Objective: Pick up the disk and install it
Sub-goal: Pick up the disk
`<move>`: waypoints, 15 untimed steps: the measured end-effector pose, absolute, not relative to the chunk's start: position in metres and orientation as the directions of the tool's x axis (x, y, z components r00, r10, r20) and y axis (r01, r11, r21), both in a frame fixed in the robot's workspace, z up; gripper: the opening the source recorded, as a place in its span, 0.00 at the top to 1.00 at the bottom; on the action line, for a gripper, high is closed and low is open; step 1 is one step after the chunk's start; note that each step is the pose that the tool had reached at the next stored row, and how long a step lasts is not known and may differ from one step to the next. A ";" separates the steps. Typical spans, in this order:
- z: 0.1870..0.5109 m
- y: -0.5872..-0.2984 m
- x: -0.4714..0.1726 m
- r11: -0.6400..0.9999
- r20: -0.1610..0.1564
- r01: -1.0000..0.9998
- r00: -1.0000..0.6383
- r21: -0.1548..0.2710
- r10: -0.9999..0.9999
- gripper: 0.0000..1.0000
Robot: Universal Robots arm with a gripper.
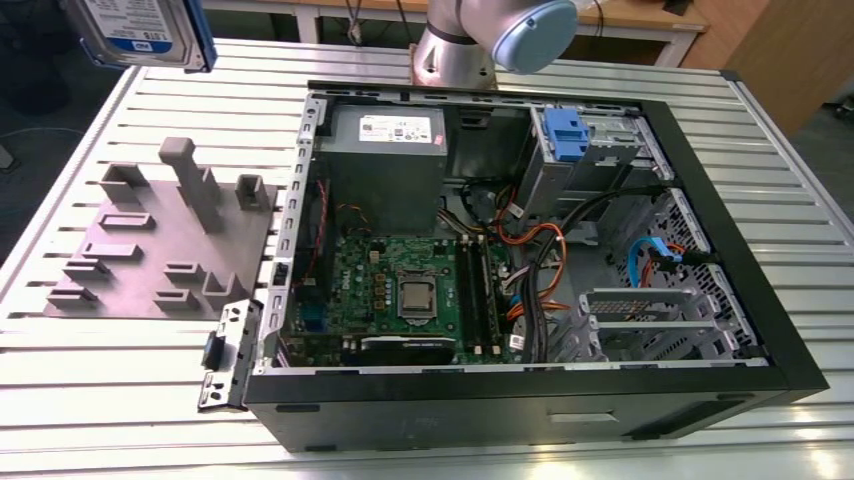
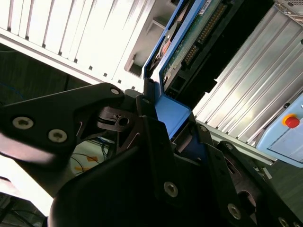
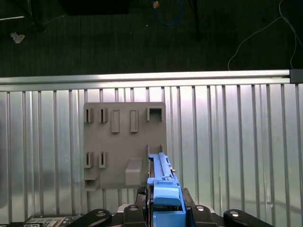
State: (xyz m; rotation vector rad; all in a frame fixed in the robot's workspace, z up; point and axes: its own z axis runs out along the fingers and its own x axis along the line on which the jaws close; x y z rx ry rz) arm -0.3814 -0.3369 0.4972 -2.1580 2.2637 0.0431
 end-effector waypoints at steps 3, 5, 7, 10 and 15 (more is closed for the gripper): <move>0.497 -0.337 -0.379 0.048 -0.029 -0.999 -0.048 0.011 -0.998 0.64; 0.497 -0.337 -0.377 0.048 -0.029 -0.999 -0.048 0.010 -0.998 0.64; 0.497 -0.337 -0.376 0.048 -0.029 -0.999 -0.048 0.010 -0.998 0.64; 0.497 -0.337 -0.375 0.048 -0.029 -0.999 -0.048 0.010 -0.998 0.64; 0.497 -0.337 -0.374 0.048 -0.029 -0.999 -0.048 0.010 -0.998 0.64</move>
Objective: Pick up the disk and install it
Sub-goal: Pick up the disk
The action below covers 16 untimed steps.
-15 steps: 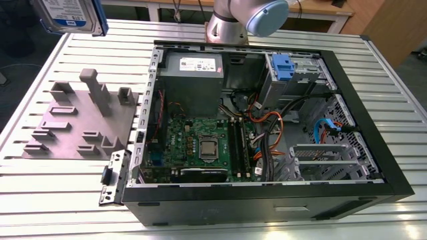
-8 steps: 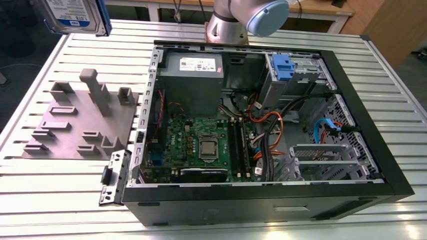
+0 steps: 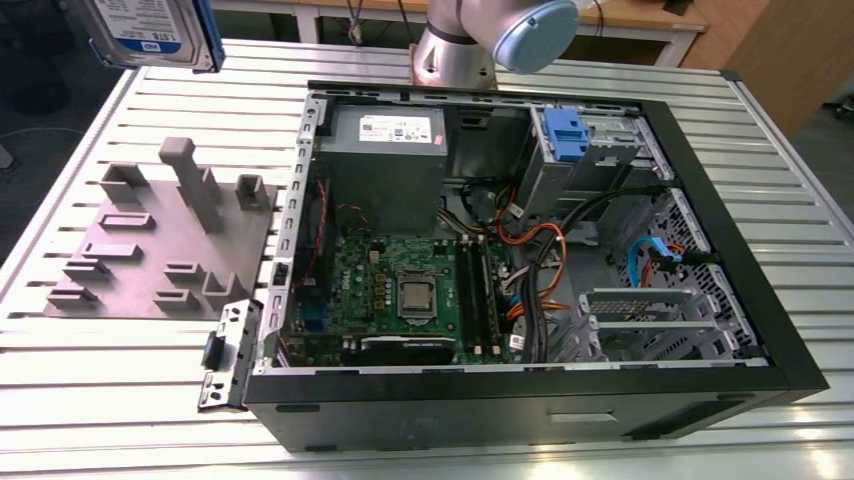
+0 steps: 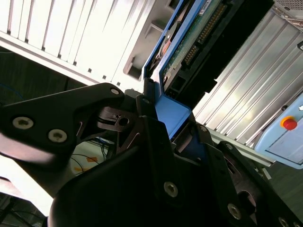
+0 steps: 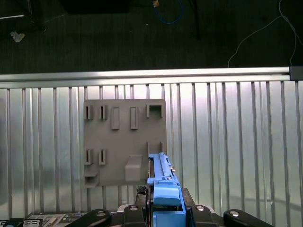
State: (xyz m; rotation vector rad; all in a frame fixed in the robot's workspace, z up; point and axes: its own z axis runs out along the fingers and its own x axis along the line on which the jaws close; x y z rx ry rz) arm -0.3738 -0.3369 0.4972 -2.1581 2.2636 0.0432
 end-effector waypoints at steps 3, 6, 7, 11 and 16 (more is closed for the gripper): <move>0.497 -0.337 -0.372 0.048 -0.029 -0.999 -0.048 0.010 -0.998 0.64; 0.497 -0.337 -0.371 0.048 -0.029 -0.999 -0.048 0.010 -0.998 0.64; 0.497 -0.337 -0.371 0.048 -0.029 -0.999 -0.048 0.010 -0.998 0.64; 0.497 -0.337 -0.370 0.048 -0.029 -0.999 -0.048 0.010 -0.998 0.64; 0.497 -0.337 -0.367 0.048 -0.029 -0.999 -0.048 0.010 -0.998 0.64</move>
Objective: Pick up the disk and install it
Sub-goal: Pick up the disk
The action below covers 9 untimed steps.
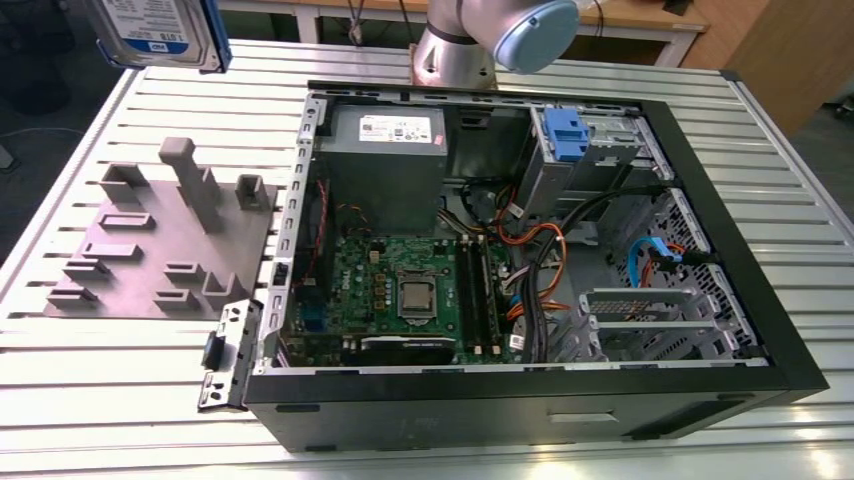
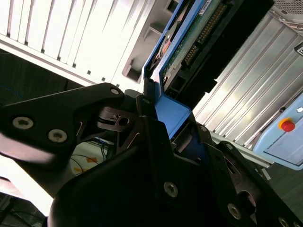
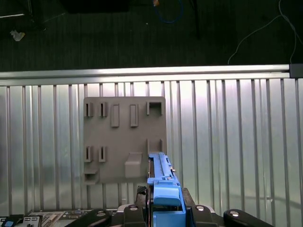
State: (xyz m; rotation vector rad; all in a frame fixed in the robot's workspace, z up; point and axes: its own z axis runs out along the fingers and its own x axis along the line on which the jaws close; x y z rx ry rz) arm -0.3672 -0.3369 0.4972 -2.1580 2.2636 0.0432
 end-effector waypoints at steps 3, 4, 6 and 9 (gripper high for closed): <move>0.497 -0.337 -0.365 0.048 -0.029 -0.999 -0.048 0.010 -0.998 0.64; 0.497 -0.337 -0.364 0.048 -0.029 -0.999 -0.048 0.010 -0.998 0.64; 0.497 -0.337 -0.363 0.048 -0.029 -0.999 -0.048 0.010 -0.998 0.64; 0.497 -0.337 -0.362 0.048 -0.029 -0.999 -0.048 0.010 -0.998 0.64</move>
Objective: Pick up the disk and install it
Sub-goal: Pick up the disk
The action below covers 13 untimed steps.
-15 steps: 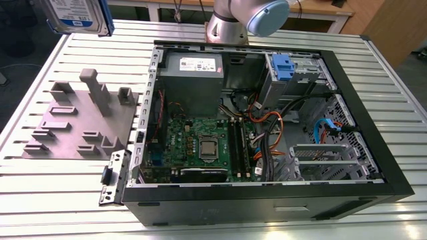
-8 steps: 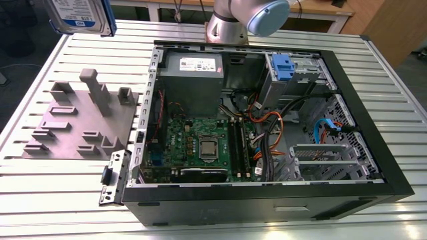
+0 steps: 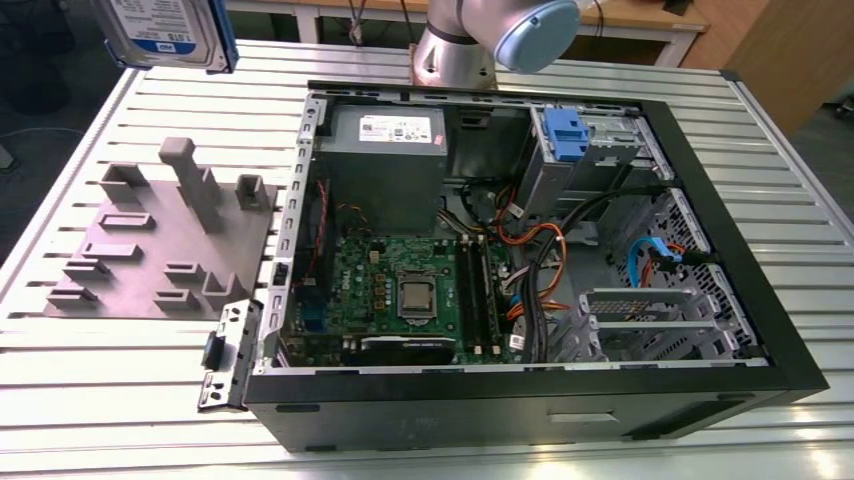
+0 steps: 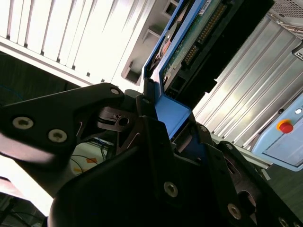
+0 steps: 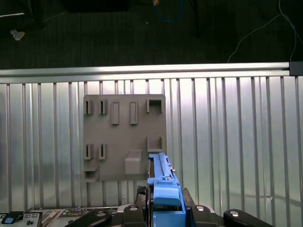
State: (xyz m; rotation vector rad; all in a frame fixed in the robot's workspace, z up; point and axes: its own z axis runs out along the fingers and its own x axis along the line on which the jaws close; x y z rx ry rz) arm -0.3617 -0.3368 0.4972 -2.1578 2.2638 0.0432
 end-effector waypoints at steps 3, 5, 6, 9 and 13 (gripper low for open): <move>0.497 -0.337 -0.361 0.048 -0.029 -0.999 -0.048 0.010 -0.998 0.64; 0.497 -0.337 -0.361 0.048 -0.029 -0.999 -0.048 0.010 -0.998 0.64; 0.497 -0.337 -0.361 0.048 -0.029 -0.999 -0.048 0.010 -0.998 0.64; 0.497 -0.337 -0.361 0.048 -0.029 -0.999 -0.048 0.010 -0.998 0.64; 0.497 -0.337 -0.361 0.048 -0.029 -0.999 -0.048 0.011 -0.998 0.64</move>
